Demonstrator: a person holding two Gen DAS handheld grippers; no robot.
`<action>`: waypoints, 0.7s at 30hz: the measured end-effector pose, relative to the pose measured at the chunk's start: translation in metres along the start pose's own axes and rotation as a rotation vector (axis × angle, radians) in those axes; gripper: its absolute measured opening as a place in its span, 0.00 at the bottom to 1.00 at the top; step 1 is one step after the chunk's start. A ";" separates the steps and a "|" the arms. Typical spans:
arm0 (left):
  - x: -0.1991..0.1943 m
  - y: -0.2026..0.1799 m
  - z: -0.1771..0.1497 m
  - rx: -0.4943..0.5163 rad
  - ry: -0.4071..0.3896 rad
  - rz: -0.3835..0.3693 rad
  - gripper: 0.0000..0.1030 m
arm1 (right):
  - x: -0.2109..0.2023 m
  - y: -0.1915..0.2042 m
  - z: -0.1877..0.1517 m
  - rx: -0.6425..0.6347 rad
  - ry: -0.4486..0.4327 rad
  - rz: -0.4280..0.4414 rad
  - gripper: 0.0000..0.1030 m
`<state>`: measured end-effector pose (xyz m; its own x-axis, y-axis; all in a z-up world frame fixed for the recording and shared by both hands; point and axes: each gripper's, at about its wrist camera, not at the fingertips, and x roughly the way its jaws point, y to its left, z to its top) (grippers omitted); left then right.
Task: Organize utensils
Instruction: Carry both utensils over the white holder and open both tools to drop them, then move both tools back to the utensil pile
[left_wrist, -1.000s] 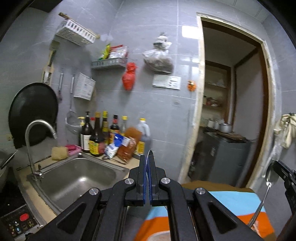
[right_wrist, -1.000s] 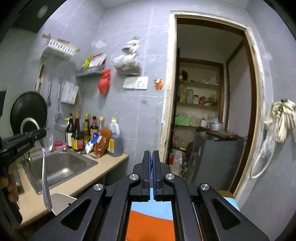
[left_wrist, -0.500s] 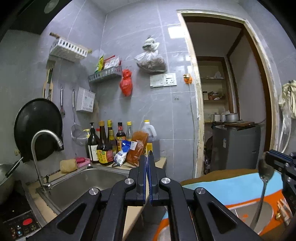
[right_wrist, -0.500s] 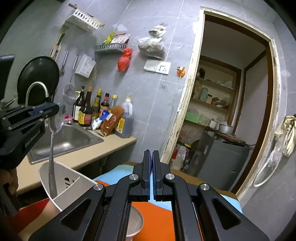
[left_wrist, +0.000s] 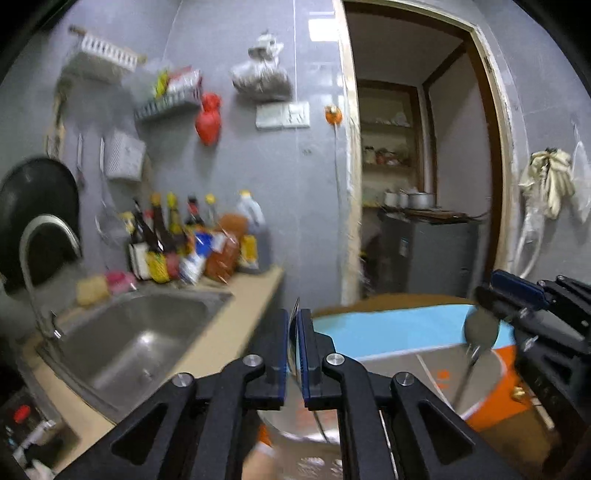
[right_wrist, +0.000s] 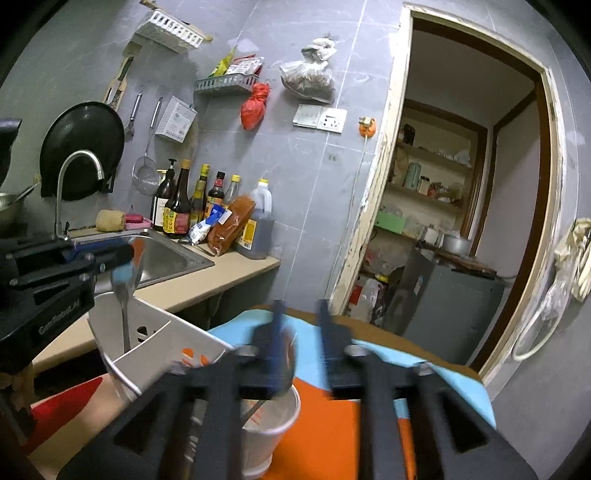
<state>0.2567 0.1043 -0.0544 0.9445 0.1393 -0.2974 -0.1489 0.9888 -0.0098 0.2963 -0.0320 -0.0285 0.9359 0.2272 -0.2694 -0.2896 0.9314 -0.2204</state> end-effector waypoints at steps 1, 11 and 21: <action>0.001 0.001 -0.002 -0.015 0.020 -0.018 0.09 | -0.001 -0.003 -0.001 0.016 0.003 0.012 0.44; -0.002 0.006 0.005 -0.119 0.094 -0.079 0.44 | -0.010 -0.041 -0.005 0.171 0.046 -0.020 0.55; -0.030 -0.032 0.036 -0.078 0.011 -0.102 0.82 | -0.053 -0.107 -0.002 0.311 -0.008 -0.135 0.89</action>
<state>0.2439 0.0703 -0.0114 0.9528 0.0375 -0.3013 -0.0751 0.9906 -0.1141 0.2773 -0.1445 0.0080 0.9635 0.0969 -0.2495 -0.0888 0.9951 0.0437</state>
